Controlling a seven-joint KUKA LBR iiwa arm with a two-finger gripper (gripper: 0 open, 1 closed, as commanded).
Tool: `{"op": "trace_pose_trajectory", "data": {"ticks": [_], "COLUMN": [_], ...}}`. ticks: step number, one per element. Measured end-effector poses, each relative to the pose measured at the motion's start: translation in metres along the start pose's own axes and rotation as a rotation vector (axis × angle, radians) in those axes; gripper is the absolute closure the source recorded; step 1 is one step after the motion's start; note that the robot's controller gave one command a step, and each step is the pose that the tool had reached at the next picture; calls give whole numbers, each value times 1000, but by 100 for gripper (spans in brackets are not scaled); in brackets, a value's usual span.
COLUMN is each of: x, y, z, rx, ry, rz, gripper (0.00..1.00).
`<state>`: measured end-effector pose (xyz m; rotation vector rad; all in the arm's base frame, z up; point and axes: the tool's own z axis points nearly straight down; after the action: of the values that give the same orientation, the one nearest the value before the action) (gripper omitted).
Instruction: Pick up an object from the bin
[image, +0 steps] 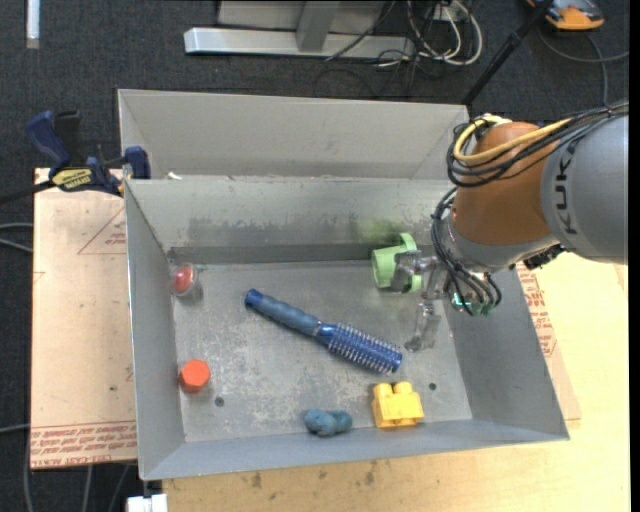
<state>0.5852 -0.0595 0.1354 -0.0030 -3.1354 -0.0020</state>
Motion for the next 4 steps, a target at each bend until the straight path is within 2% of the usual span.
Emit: {"op": "trace_pose_trajectory", "data": {"ticks": [1,2,3,4], "x": [47,91,76,100], "y": [55,98,50,-65], "z": [69,65,-13,0], "rx": [-3,0,4,5], "ry": [1,-16,-16,-6], "rz": [77,-218,-192,-208], "gripper": [0,0,0,0]}}
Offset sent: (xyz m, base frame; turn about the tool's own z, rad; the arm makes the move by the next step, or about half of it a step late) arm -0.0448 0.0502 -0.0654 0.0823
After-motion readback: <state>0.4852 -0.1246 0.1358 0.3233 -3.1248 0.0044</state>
